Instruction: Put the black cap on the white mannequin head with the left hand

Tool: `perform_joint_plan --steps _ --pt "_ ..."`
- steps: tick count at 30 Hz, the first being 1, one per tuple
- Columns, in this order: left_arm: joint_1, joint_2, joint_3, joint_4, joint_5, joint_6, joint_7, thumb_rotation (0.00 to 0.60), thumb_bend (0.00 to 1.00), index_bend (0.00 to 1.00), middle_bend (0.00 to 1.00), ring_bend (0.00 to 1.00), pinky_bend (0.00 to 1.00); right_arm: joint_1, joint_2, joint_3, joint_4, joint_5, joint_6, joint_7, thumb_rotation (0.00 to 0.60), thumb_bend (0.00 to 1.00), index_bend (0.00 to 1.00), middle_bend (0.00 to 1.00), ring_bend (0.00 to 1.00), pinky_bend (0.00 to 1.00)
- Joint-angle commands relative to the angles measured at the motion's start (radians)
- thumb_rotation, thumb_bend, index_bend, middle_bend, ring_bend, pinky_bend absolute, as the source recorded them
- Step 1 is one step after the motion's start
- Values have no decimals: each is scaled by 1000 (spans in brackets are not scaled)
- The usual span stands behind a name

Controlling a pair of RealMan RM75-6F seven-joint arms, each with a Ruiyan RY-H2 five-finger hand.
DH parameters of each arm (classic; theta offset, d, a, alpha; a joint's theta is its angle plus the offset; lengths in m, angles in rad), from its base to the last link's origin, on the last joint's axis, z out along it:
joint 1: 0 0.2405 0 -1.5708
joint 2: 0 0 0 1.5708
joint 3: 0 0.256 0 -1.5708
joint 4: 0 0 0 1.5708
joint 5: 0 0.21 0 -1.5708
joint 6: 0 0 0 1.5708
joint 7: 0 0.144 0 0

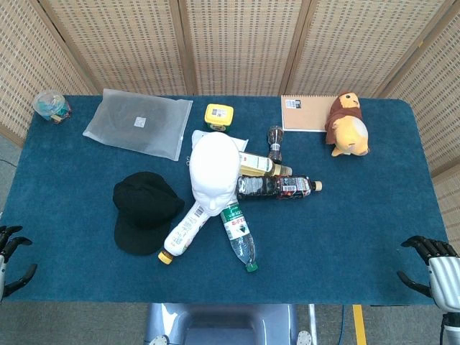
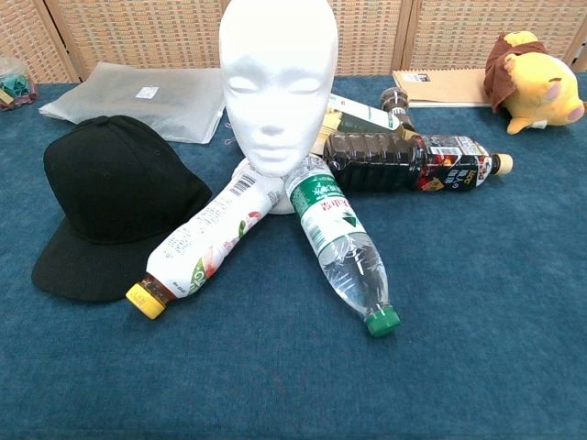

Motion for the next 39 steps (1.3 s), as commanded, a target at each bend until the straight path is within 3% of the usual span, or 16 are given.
perform_joint_plan --steps 1,24,30,39 --pt "2 0 -1 0 -3 -8 -2 600 226 382 238 155 400 2 0 -1 -4 1 -4 -3 600 173 369 337 341 300" --pt "4 16 -11 -10 10 -56 -9 600 226 412 259 172 400 -15 3 -8 -1 -4 29 19 600 172 368 337 341 298" --pt "-31 -12 -20 34 25 -107 12 600 227 515 367 258 455 -21 7 -9 -10 -2 36 10 600 173 369 336 342 297" --pt "-138 -122 -47 149 24 -259 5 600 227 624 663 500 692 -40 8 -6 -2 7 59 23 600 173 368 337 341 297"
